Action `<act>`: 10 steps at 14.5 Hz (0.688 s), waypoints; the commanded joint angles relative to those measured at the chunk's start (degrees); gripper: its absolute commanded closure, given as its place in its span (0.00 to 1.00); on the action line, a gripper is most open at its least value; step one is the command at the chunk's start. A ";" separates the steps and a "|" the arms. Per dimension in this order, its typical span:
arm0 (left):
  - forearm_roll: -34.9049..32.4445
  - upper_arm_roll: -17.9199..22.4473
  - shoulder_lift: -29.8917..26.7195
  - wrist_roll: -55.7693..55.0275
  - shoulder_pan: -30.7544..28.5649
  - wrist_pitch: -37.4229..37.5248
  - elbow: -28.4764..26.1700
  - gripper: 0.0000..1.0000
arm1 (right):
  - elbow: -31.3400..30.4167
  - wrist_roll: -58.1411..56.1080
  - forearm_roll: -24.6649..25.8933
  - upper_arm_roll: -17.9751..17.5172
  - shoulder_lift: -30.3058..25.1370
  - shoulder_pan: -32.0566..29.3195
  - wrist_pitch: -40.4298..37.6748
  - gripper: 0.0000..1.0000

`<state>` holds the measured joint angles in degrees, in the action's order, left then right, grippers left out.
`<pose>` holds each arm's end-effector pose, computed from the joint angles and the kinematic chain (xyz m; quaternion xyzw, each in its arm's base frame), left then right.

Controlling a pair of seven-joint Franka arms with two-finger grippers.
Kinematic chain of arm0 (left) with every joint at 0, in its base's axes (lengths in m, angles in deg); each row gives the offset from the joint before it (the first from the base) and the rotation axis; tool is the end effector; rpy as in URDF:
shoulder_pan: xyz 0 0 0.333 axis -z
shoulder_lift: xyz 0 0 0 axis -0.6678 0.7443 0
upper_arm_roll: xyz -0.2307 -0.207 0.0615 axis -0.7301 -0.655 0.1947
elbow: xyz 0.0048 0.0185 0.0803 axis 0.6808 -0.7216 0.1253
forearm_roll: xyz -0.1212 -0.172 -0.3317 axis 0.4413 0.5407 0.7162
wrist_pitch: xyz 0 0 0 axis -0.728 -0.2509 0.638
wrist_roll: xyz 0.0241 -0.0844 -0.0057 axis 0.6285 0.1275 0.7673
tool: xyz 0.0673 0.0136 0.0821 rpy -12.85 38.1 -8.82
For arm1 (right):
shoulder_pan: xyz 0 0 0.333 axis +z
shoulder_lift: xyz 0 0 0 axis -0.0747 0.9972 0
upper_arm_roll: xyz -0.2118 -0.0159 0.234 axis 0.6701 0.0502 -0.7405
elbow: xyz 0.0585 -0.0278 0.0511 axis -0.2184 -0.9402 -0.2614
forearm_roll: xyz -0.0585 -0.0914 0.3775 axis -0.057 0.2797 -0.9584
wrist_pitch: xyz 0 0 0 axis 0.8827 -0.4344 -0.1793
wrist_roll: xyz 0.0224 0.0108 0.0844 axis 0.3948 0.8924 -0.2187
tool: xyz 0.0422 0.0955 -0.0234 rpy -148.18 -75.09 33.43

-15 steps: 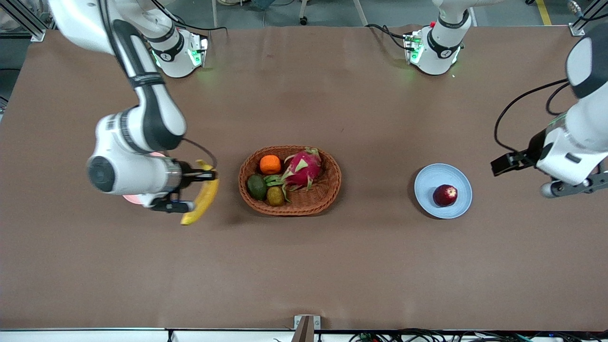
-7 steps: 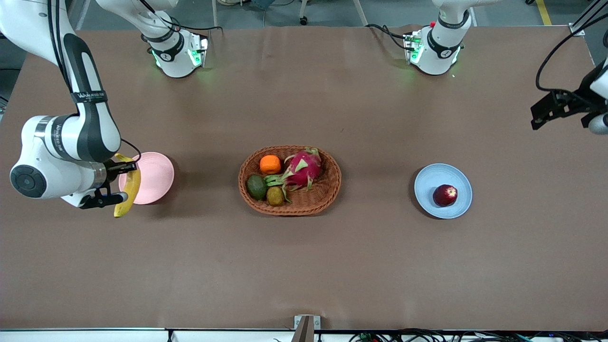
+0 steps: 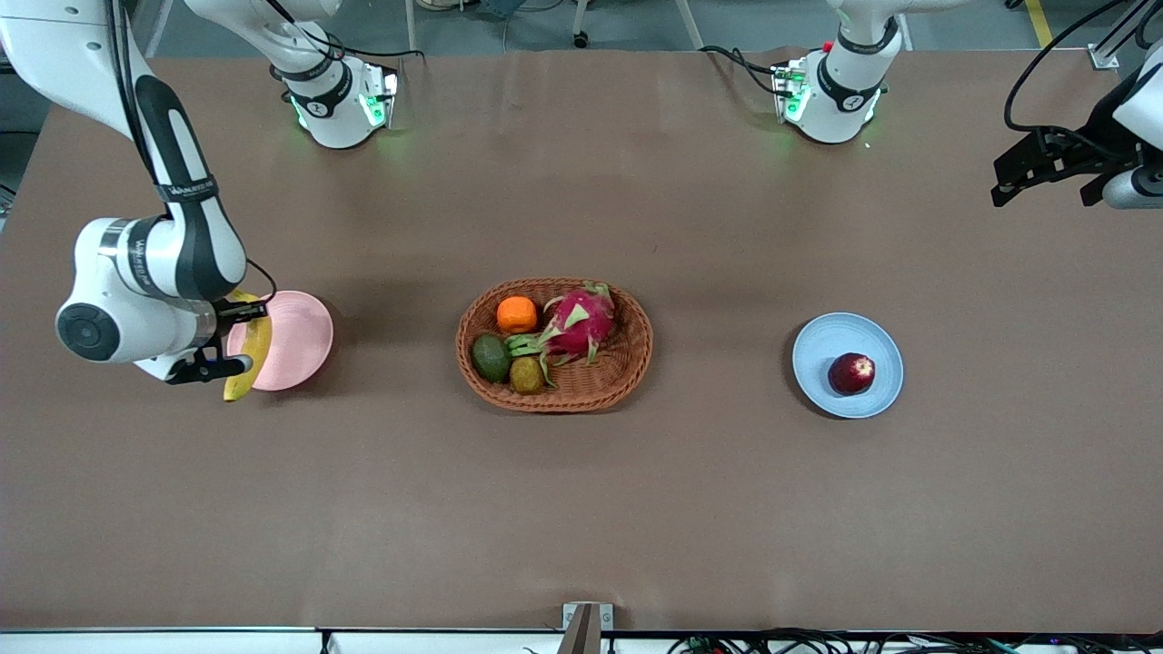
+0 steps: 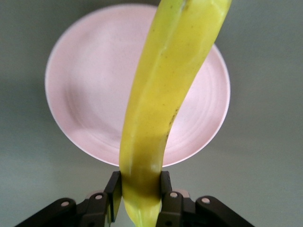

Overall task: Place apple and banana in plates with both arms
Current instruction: 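Lower the banana onto the pink plate and open the right gripper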

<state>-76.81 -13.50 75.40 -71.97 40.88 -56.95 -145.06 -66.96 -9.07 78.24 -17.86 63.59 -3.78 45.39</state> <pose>0.5218 -0.0482 0.6660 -0.9999 0.0129 0.0068 0.0070 0.5531 -0.0474 0.2503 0.9715 0.0761 -0.2241 0.0103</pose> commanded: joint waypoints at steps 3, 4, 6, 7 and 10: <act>0.73 -1.14 -1.11 -1.57 0.23 0.28 -1.24 0.00 | -4.01 -0.02 1.38 -0.99 -1.68 -0.41 1.51 0.81; 0.73 -1.22 -1.11 -1.58 0.23 0.28 -1.41 0.00 | -3.75 0.06 1.38 -0.99 -1.16 -0.76 1.33 0.70; 0.73 -1.22 -1.19 -1.49 0.23 0.28 -1.41 0.00 | -2.34 0.85 1.11 -0.99 -1.59 -1.12 0.81 0.00; 0.73 -1.14 -1.11 -1.49 0.14 0.28 -1.41 0.00 | -0.94 1.03 0.76 -0.99 -2.20 -1.47 0.28 0.00; 0.73 -1.14 -0.40 -1.40 0.23 -0.24 -1.24 0.00 | 8.62 4.53 0.59 -1.08 -2.56 -1.64 -7.87 0.00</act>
<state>-76.72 -14.70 75.42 -73.10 41.14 -56.96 -145.80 -63.40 -7.27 78.34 -18.02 62.85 -4.22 42.51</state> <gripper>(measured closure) 0.000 0.203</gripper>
